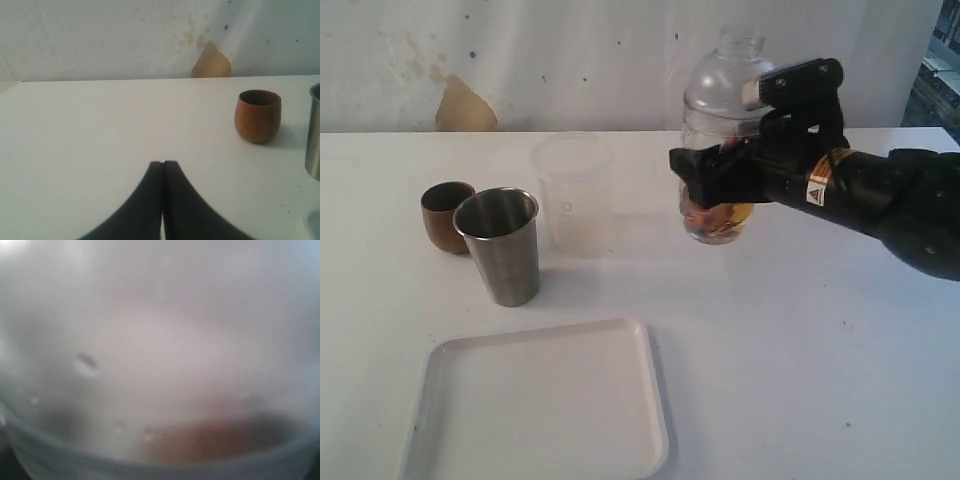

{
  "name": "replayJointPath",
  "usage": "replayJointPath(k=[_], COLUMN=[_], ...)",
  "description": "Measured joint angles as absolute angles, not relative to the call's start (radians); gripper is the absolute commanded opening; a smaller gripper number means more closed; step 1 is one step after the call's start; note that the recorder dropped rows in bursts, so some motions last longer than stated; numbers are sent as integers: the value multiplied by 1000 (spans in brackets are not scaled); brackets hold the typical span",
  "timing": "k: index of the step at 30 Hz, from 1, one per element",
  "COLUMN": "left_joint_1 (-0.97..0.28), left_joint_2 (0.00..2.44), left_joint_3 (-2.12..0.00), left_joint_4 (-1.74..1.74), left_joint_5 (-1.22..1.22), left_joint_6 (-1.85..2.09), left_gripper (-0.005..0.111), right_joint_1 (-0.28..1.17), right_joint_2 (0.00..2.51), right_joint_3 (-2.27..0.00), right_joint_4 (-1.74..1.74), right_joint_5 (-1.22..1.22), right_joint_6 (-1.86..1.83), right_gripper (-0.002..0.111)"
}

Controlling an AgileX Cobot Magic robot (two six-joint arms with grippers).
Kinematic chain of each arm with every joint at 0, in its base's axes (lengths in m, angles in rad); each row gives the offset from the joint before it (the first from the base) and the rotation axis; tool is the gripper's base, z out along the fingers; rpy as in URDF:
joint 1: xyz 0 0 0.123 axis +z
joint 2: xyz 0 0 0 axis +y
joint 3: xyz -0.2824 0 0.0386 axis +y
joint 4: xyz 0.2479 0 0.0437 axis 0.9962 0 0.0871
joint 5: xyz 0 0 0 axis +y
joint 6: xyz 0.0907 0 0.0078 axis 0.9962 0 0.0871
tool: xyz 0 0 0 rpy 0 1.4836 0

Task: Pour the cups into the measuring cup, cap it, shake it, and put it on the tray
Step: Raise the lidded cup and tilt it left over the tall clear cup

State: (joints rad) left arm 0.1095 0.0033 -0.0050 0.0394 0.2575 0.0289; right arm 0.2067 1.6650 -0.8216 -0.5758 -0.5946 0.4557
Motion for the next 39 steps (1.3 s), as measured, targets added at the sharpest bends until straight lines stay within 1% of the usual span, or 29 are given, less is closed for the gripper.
replayJointPath(k=[1, 2, 4, 7, 10, 14, 20, 27, 33, 39], left_joint_1=[110, 110, 110, 110, 110, 110, 110, 110, 110, 110], left_joint_2=[3, 3, 3, 3, 3, 3, 3, 3, 3, 3], left_joint_3=[-5, -5, -5, -5, -5, -5, -5, -5, -5, -5], left_joint_4=[39, 39, 39, 39, 39, 39, 39, 39, 39, 39], left_joint_5=[258, 258, 258, 258, 258, 258, 258, 258, 258, 258], left_joint_6=[29, 29, 29, 29, 29, 29, 29, 29, 29, 29], left_gripper=[0, 0, 0, 0, 0, 0, 0, 0, 0, 0], right_joint_1=[216, 233, 247, 235, 251, 264, 280, 280, 280, 280], right_joint_2=[1665, 1672, 1683, 1676, 1692, 1689, 1689, 1739, 1860, 1980], right_joint_3=[-819, -825, -855, -845, -846, -834, -865, -1029, -1214, -1376], right_joint_4=[-552, -457, -348, -506, -467, -553, -508, -329, -278, -266], right_joint_5=[-611, -612, -580, -571, -570, -547, -480, -384, -221, -155], right_joint_6=[418, 373, 366, 411, 408, 395, 280, 59, -102, -193], right_gripper=[0, 0, 0, 0, 0, 0, 0, 0, 0, 0])
